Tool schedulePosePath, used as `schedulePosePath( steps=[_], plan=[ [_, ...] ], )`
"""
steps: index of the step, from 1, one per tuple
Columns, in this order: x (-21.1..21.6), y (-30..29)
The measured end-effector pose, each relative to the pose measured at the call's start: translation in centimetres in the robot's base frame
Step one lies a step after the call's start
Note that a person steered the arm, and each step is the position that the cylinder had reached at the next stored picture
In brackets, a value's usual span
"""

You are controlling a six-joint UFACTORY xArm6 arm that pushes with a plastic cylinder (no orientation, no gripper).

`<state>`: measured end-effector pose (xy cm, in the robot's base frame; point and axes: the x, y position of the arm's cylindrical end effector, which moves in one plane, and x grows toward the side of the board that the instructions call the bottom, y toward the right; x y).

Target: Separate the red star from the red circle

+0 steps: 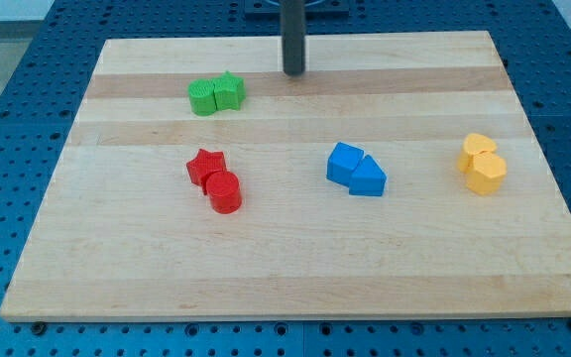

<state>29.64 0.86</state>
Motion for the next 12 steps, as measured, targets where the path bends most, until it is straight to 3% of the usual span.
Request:
schedulePosePath(
  steps=[2, 5, 9, 12],
  plan=[
    [15.1, 2.4],
    [23.0, 0.4],
    [22.9, -9.7],
    [21.6, -8.7]
  ],
)
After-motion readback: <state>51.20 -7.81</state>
